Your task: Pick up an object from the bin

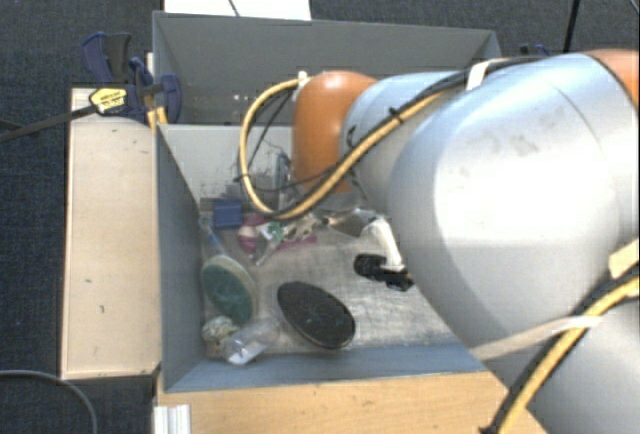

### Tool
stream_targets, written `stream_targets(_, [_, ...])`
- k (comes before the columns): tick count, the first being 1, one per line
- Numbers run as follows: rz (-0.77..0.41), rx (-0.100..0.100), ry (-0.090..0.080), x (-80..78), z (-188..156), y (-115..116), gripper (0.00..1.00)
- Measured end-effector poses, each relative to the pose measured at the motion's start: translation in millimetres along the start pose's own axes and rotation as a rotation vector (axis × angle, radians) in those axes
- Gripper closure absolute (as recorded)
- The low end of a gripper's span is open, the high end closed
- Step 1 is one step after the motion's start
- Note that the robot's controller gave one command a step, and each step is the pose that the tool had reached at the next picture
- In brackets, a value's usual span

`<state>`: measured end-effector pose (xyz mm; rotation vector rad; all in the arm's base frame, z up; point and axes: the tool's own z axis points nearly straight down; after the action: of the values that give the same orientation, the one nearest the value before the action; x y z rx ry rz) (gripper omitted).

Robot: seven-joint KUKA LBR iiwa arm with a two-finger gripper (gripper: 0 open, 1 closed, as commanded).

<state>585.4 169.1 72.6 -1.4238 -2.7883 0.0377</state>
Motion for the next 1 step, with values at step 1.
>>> stream_targets(1, [0.013, -0.010, 0.008, 1.1, -18.3, -8.8, 1.00])
